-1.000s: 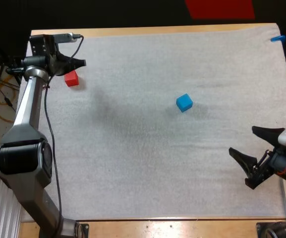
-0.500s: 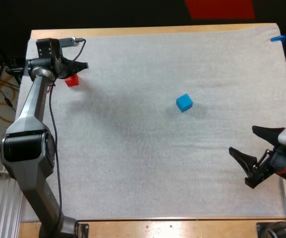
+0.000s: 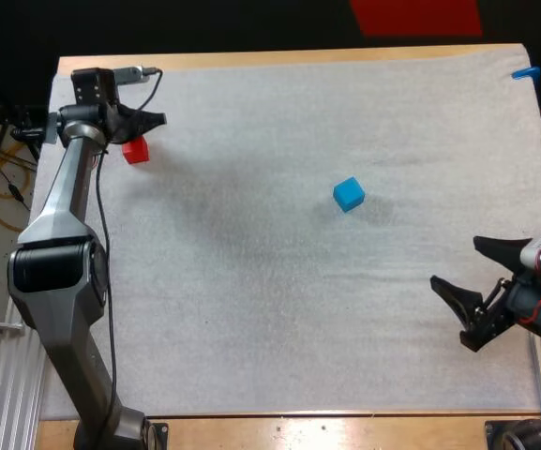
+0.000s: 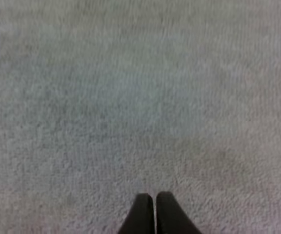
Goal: Stack red cube on blue cube
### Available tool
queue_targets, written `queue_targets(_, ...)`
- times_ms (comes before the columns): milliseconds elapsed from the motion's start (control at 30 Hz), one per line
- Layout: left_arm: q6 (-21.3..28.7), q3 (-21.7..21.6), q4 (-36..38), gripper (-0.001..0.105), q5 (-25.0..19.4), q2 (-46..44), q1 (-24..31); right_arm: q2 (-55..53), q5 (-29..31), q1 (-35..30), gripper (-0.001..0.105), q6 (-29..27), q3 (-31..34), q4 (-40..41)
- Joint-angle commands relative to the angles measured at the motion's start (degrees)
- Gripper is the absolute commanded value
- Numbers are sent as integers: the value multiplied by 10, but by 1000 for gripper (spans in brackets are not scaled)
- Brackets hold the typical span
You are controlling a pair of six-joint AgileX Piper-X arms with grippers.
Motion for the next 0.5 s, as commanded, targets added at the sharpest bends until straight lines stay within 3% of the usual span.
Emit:
queue_targets(0, -11, -4, 7, 0, -18, -1, 0, 0, 0, 1, 71, -4, -5, -4)
queue_targets(167, -7, -4, 27, 0, -18, -1, 0, 0, 0, 1, 71, -4, -5, -9)
queue_targets(300, 34, -4, 69, 0, -18, -4, 0, 0, 0, 1, 71, -4, -5, -13)
queue_targets(467, 79, -4, 114, 0, -62, -19, -4, 0, 0, 1, 71, -4, -5, -15)
